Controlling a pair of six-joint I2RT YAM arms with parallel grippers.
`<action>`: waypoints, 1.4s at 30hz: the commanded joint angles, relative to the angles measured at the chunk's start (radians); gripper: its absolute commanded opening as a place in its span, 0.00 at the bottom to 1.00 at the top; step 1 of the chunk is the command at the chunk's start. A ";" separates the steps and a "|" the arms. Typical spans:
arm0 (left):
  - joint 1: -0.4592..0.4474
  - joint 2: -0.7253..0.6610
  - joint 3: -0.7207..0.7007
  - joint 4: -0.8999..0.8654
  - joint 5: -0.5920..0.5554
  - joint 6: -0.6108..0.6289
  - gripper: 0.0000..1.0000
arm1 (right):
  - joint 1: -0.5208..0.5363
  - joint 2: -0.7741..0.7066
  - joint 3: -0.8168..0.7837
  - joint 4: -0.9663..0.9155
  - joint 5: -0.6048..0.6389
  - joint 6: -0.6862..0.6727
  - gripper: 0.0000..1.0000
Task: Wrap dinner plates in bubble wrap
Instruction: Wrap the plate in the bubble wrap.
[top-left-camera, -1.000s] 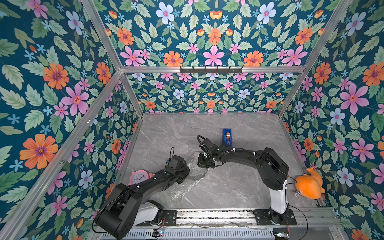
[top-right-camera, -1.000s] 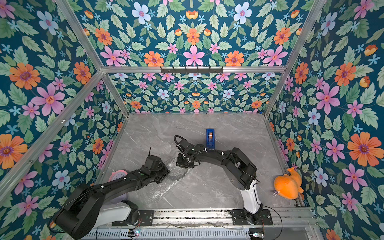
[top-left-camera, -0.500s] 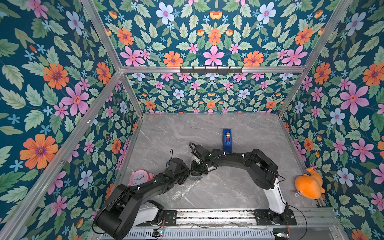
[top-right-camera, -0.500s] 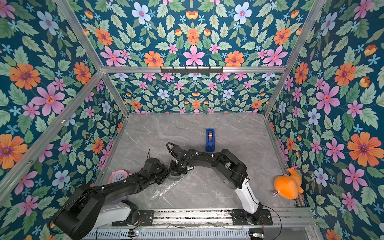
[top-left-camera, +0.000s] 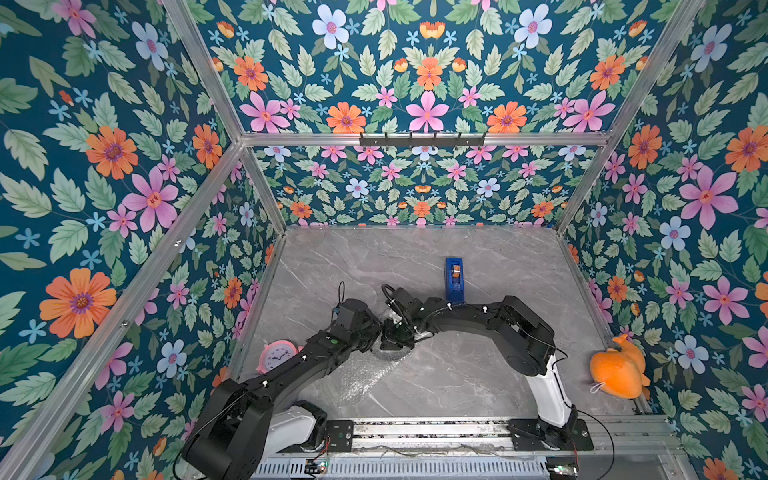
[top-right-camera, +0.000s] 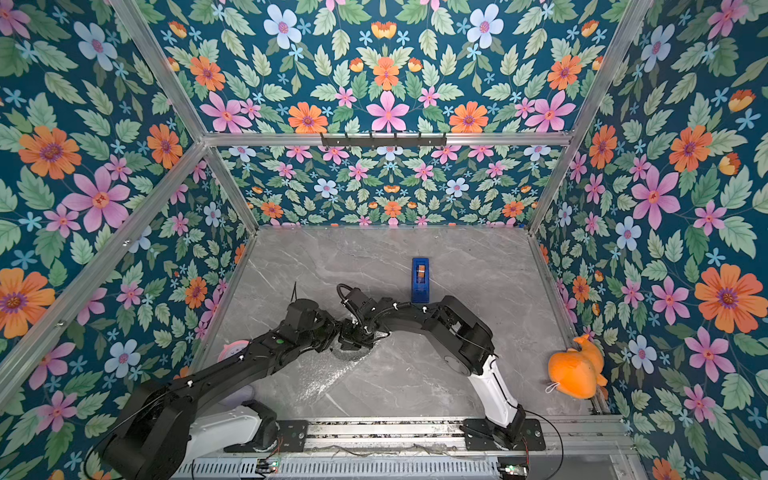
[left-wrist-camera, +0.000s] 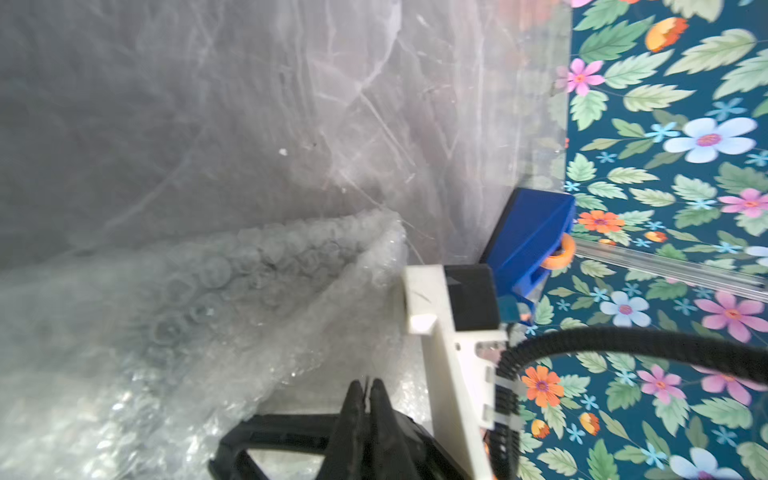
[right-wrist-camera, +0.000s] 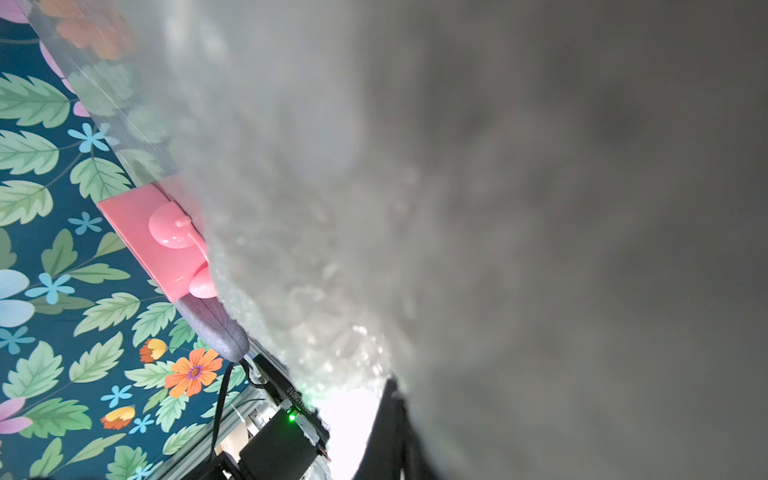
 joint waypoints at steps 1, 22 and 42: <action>-0.002 0.037 -0.008 -0.010 0.028 0.013 0.05 | 0.000 -0.001 -0.011 -0.051 0.051 0.030 0.00; 0.008 0.186 -0.114 0.080 0.069 0.030 0.00 | 0.044 -0.225 -0.044 -0.254 0.125 -0.141 0.39; 0.058 0.186 -0.025 0.018 0.067 0.115 0.00 | -0.039 -0.102 -0.073 -0.228 0.122 -0.125 0.18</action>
